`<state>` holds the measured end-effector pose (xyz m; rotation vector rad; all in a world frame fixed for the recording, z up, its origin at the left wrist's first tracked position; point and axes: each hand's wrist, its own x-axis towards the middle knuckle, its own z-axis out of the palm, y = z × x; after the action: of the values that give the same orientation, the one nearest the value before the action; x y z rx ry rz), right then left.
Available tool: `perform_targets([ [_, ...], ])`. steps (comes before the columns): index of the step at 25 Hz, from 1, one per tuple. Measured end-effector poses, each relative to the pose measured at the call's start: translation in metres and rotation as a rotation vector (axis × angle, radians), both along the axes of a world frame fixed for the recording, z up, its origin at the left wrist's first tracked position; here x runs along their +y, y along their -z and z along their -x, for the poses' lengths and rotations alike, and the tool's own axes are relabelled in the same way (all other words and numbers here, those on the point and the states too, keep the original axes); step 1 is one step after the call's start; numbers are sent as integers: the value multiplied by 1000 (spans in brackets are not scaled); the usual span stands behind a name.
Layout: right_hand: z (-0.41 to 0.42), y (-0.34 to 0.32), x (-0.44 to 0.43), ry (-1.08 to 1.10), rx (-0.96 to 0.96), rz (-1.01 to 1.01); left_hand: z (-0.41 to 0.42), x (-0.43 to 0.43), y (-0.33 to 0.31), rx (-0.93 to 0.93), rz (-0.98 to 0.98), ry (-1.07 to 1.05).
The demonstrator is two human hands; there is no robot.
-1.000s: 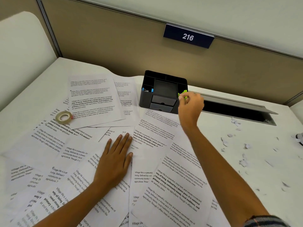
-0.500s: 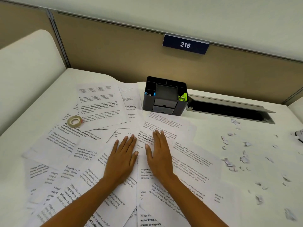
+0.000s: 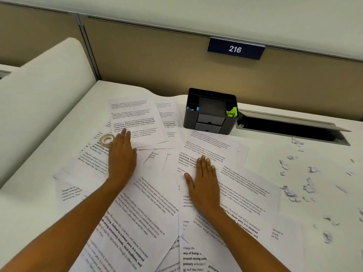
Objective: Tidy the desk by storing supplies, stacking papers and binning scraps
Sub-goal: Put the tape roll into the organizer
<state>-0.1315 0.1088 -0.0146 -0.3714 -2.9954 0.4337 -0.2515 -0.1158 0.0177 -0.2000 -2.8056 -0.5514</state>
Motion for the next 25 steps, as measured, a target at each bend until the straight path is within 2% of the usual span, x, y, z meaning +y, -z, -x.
perform_targets([
  [3, 0, 1, 0, 3, 4, 1, 24, -24, -2, -64, 23, -135],
  [6, 0, 1, 1, 1, 14, -3, 33, -34, -1, -128, -44, -158],
  [12, 0, 2, 1, 4, 36, 5, 34, -38, -7, -63, -75, -152],
  [16, 0, 1, 1, -8, 52, 55, 32, -40, -13, -129, -203, -114],
  [18, -2, -1, 1, 5, 96, 151, 23, -29, -20, -132, -307, -65],
  [20, -4, -6, -1, 3, 186, 260, 4, -7, -31, -243, -503, -24],
  [25, -4, -31, -17, -190, 346, 363, -53, 52, -37, -732, -913, 123],
])
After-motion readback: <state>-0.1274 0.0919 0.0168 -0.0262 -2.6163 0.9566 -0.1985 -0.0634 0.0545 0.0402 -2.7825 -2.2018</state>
